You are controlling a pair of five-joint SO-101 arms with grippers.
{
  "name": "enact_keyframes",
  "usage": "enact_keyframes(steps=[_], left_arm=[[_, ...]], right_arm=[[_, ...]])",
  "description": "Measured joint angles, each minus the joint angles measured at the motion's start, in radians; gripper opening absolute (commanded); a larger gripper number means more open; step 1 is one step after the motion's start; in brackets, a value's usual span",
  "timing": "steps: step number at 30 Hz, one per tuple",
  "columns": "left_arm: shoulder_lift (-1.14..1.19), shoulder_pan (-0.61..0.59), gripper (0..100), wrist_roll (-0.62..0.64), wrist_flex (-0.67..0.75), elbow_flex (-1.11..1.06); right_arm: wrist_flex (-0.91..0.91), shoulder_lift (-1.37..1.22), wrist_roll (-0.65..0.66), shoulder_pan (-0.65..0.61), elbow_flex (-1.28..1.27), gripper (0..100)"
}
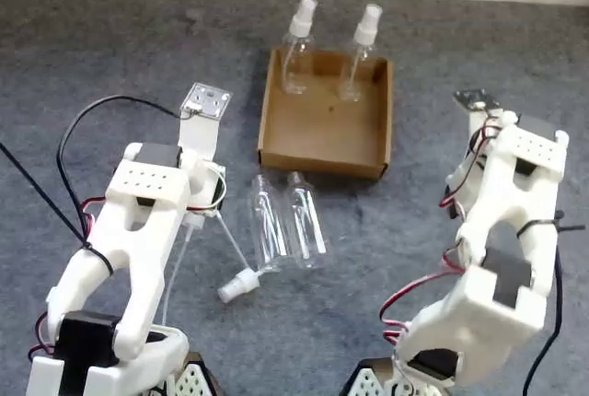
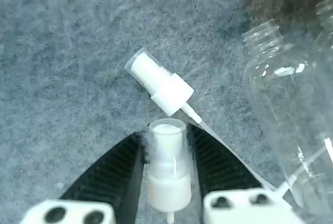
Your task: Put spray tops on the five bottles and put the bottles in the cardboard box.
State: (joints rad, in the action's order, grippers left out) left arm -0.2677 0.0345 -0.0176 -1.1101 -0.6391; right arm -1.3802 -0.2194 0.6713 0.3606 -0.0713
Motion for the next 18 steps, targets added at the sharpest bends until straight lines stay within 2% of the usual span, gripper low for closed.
enact_keyframes(steps=[8, 18], left_arm=[[0.0, 0.0, 0, 0.0, 0.0, -0.002], [0.0, 0.0, 0, 0.0, 0.043, -0.031]], right_arm=[[-0.061, -0.161, 0.0, 0.0, 0.13, 23.3], [-0.094, -0.166, 0.0, 0.0, 0.157, 2.9]])
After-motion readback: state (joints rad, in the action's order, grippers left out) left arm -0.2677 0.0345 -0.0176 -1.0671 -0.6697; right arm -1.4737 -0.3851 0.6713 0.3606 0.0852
